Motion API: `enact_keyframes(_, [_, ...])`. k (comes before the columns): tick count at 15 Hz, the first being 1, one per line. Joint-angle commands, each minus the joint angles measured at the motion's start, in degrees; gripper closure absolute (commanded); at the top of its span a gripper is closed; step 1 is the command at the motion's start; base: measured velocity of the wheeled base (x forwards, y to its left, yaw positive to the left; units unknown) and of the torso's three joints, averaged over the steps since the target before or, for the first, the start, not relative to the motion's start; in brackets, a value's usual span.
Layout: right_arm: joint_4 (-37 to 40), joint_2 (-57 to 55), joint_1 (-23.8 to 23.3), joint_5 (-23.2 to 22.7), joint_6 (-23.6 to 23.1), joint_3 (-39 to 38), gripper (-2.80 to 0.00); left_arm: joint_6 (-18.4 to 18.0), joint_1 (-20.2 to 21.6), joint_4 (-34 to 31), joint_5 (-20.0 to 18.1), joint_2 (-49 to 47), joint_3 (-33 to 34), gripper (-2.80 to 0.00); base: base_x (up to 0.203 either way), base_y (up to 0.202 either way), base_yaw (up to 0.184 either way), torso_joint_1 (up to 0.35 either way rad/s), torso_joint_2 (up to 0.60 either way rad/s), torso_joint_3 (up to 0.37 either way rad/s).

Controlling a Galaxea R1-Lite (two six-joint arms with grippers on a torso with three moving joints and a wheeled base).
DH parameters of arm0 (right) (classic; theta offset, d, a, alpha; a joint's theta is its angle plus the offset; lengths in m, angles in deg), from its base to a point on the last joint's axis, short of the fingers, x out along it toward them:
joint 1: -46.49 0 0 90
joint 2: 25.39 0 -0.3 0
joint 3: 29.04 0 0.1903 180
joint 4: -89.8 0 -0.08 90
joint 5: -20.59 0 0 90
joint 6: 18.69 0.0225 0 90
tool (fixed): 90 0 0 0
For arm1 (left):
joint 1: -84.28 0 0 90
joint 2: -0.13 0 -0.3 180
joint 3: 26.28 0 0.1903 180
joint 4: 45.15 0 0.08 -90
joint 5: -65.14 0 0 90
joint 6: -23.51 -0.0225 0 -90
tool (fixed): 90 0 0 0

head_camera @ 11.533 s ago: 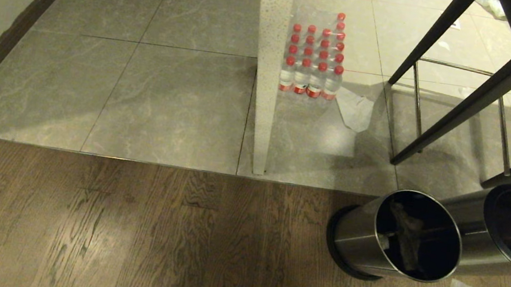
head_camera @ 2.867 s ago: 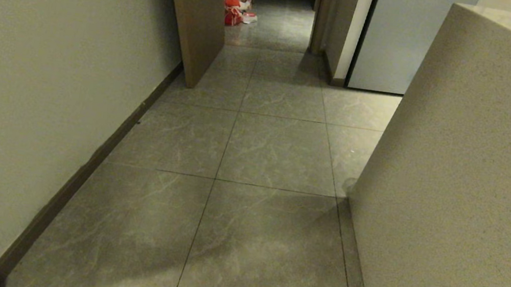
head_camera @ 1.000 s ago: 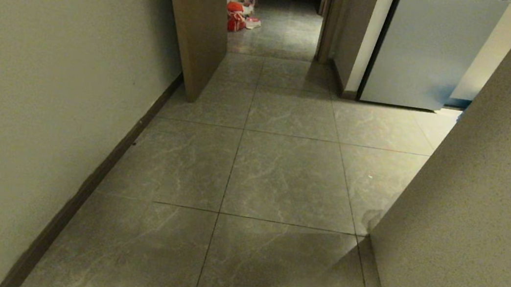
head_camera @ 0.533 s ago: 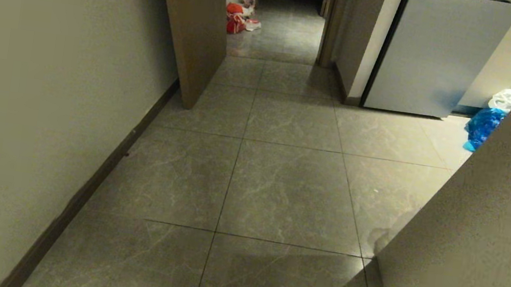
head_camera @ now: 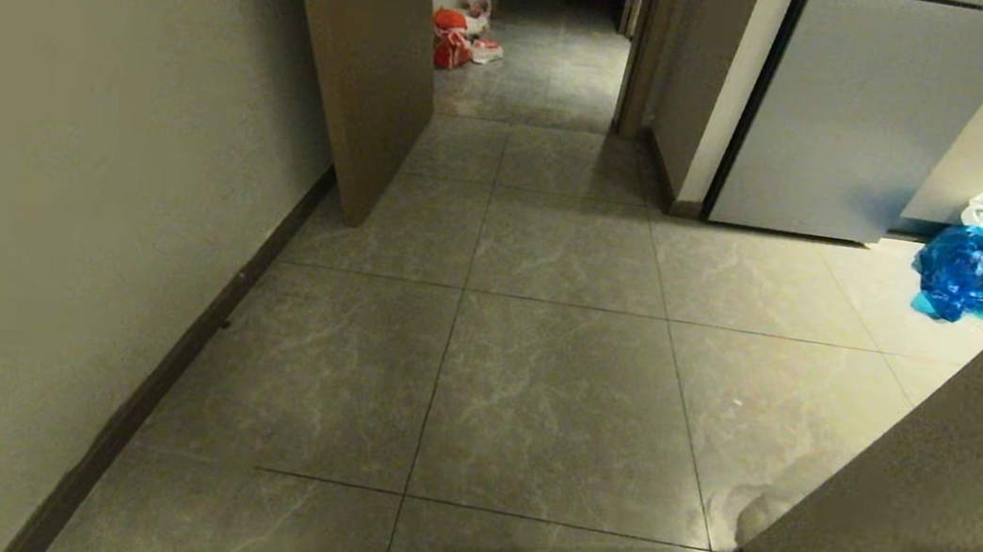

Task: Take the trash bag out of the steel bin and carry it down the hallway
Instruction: Put the trash bag at the door

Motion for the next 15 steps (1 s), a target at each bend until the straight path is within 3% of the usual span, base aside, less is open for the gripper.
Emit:
enact_keyframes(1, [0.1,0.0,0.0,0.0,0.0,0.0,0.00,0.0,0.0,0.0,0.0,0.0,0.1,0.00,0.188,0.000,0.002,0.002,0.00,0.001])
enact_keyframes(15, [0.1,0.0,0.0,0.0,0.0,0.0,0.00,0.0,0.0,0.0,0.0,0.0,0.0,0.00,0.191,0.000,0.002,0.002,0.00,0.003])
